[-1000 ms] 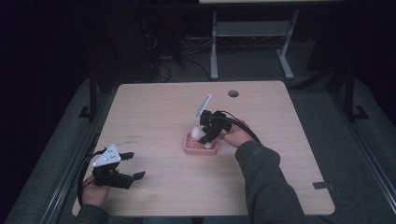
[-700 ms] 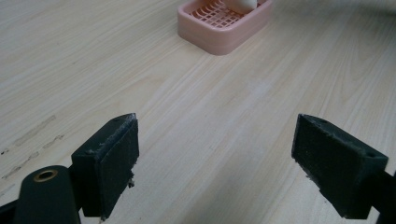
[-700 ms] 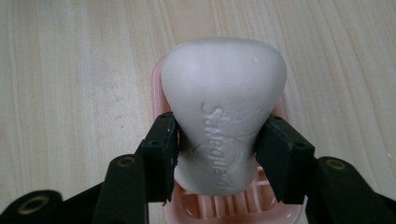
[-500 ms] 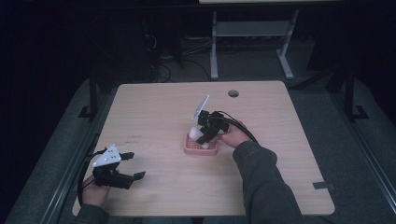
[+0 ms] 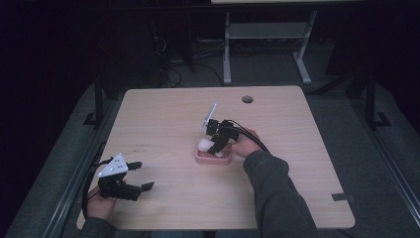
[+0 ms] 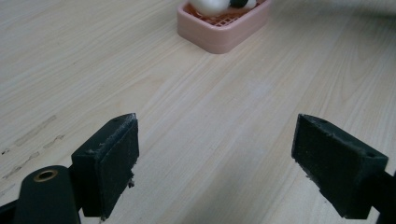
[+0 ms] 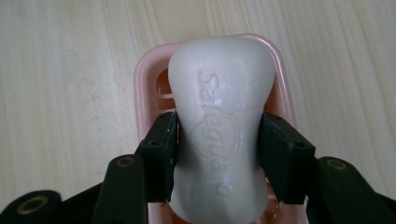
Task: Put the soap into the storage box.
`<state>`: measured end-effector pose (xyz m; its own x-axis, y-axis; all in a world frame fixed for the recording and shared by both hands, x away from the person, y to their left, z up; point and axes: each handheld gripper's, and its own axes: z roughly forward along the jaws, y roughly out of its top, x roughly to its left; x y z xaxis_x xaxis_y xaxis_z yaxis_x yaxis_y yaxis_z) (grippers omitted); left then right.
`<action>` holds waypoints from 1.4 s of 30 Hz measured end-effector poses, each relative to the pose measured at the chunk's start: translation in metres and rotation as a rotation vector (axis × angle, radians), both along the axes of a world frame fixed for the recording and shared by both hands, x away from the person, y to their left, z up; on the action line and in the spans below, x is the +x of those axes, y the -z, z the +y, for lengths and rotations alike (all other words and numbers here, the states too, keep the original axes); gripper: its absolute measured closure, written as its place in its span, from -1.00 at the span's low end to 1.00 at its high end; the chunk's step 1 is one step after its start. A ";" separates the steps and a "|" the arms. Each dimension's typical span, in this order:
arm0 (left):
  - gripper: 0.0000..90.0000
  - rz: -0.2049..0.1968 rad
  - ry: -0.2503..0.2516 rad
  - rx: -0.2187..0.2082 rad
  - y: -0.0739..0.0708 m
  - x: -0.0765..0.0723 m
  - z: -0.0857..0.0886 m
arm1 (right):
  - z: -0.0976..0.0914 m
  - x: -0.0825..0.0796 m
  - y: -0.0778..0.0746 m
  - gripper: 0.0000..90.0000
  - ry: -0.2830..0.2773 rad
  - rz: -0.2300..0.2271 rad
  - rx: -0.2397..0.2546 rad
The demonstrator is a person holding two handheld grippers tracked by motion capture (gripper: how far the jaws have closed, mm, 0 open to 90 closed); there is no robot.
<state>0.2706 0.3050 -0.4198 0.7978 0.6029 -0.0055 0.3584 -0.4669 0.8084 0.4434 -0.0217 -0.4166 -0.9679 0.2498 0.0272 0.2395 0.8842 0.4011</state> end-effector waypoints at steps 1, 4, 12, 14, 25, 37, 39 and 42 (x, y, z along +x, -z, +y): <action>-0.67 -0.001 0.001 -0.002 0.000 0.000 0.000 | 0.001 0.000 0.001 0.08 0.003 -0.001 -0.007; -0.67 0.000 0.000 -0.001 0.000 0.000 0.000 | 0.001 0.000 0.001 0.08 0.003 0.000 -0.003; -0.67 0.001 0.000 0.000 0.000 0.000 -0.001 | 0.000 -0.002 0.002 0.08 -0.002 0.004 -0.023; -0.67 0.001 0.001 0.001 0.000 0.000 0.000 | 0.000 -0.002 0.001 0.07 -0.002 -0.003 -0.023; -0.67 -0.001 0.003 0.001 0.000 0.000 -0.001 | -0.006 -0.005 -0.007 -0.11 0.027 -0.004 0.065; -0.67 -0.001 0.003 0.006 0.000 -0.001 -0.001 | -0.020 -0.009 -0.016 -0.17 0.055 -0.007 0.111; -0.67 -0.001 0.002 0.006 0.000 0.000 -0.001 | -0.022 -0.009 -0.016 -0.18 0.062 -0.008 0.115; -0.67 0.000 0.005 0.010 0.000 0.000 -0.001 | -0.025 -0.011 -0.017 -0.18 0.066 -0.018 0.119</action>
<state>0.2702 0.3037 -0.4199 0.8009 0.5988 0.0005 0.3557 -0.4765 0.8040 0.4323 -0.0469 -0.3999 -0.9500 0.3093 0.0428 0.2875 0.8128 0.5067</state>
